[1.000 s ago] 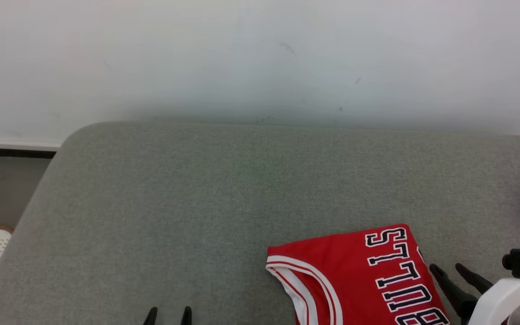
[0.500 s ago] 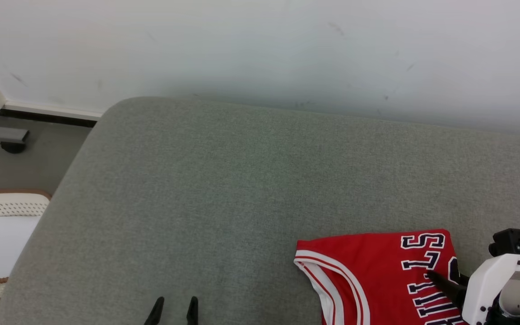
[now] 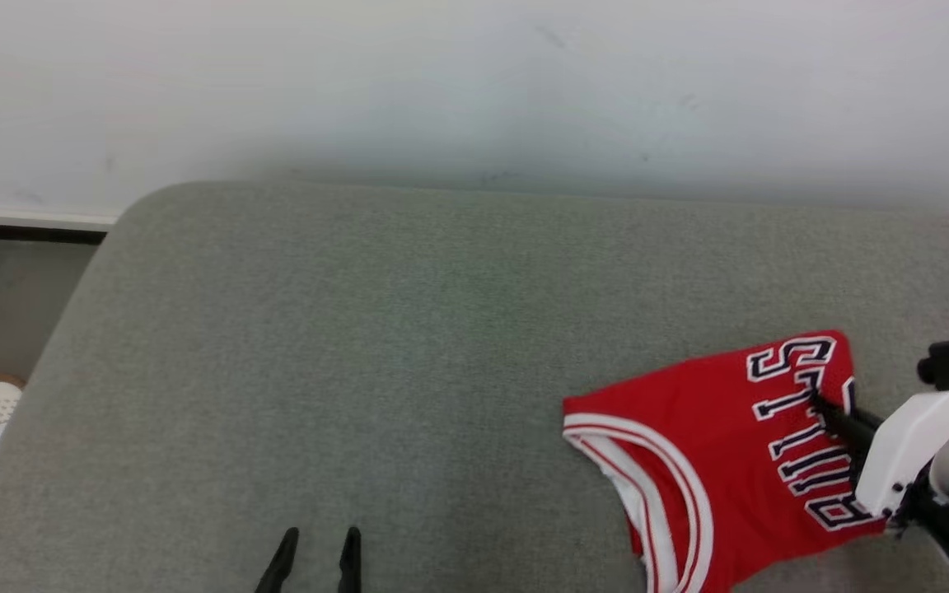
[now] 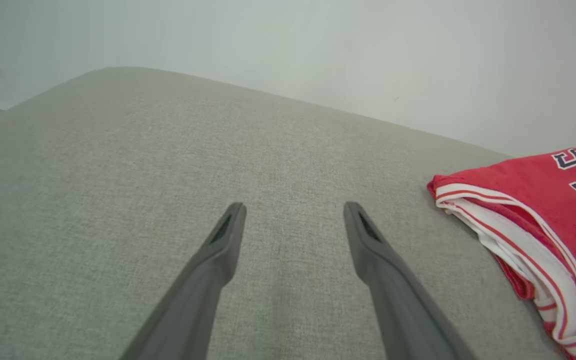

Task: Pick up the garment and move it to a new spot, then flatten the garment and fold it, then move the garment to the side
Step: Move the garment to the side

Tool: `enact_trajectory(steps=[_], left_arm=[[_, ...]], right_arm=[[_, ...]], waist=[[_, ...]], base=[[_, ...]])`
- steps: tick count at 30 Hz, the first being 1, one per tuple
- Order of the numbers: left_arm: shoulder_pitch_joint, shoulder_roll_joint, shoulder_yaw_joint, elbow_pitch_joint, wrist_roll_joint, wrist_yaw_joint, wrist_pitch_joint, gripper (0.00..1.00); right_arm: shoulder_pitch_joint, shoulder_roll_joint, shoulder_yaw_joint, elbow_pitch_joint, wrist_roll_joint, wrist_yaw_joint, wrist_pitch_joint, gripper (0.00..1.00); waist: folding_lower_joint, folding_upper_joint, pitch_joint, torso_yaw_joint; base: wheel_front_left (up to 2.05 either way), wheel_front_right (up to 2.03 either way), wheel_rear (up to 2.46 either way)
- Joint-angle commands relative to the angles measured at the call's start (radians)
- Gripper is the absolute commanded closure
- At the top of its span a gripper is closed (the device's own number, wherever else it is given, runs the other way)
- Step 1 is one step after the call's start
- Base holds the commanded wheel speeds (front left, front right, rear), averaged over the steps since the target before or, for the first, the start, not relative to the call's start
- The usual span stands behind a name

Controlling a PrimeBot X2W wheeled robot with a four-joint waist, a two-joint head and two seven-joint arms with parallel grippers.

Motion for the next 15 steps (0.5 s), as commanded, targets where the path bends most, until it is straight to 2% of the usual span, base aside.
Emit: enact_trajectory(steps=[1,9,15], left_arm=[[-0.023,0.003,0.001,-0.003,0.0,-0.006,0.0,0.0],[-0.117,0.003,-0.004,-0.005,0.038,-0.04,0.0,0.0],[-0.154,0.003,-0.003,-0.004,0.051,-0.049,0.0,0.0]], right_arm=[[-0.037,-0.023,-0.015,0.009,-0.022,-0.002,-0.02,1.0],[-0.216,-0.13,-0.119,0.07,-0.11,-0.002,-0.102,1.0],[-0.326,-0.192,-0.215,0.085,-0.154,-0.002,-0.086,1.0]], waist=[[0.0,-0.0001,0.032,-0.058],[0.0,-0.0001,0.139,-0.14],[0.0,-0.0001,0.197,-0.159]], base=[[0.0,0.0,0.0],[0.0,0.0,0.0],[0.0,0.0,0.0]])
